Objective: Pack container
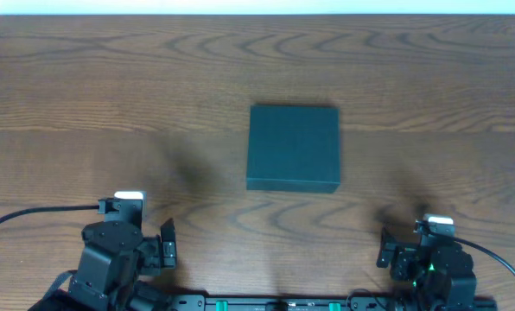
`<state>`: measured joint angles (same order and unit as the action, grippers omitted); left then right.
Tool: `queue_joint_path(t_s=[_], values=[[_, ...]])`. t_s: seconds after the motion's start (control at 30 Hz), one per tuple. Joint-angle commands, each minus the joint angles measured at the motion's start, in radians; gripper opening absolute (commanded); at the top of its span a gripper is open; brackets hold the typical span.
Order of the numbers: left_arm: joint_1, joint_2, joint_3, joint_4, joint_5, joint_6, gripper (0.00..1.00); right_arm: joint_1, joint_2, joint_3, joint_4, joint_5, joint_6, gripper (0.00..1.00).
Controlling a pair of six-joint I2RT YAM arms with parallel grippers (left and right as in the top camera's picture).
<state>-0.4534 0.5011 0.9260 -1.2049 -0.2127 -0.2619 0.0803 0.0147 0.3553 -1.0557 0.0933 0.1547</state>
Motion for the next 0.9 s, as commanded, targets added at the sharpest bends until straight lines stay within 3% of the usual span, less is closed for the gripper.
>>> queue_joint_path(t_s=[0.0,0.67,0.87], values=[[0.003,-0.002,-0.001,-0.003,0.000,-0.004,0.96,-0.010,-0.008,-0.004,-0.003,-0.007,-0.014,0.99],[0.003,-0.003,-0.002,-0.002,0.000,-0.004,0.95,-0.010,-0.008,-0.004,-0.003,-0.007,-0.014,0.99],[0.023,-0.097,-0.056,0.037,-0.007,-0.004,0.96,-0.010,-0.008,-0.004,-0.003,-0.007,-0.014,0.99]])
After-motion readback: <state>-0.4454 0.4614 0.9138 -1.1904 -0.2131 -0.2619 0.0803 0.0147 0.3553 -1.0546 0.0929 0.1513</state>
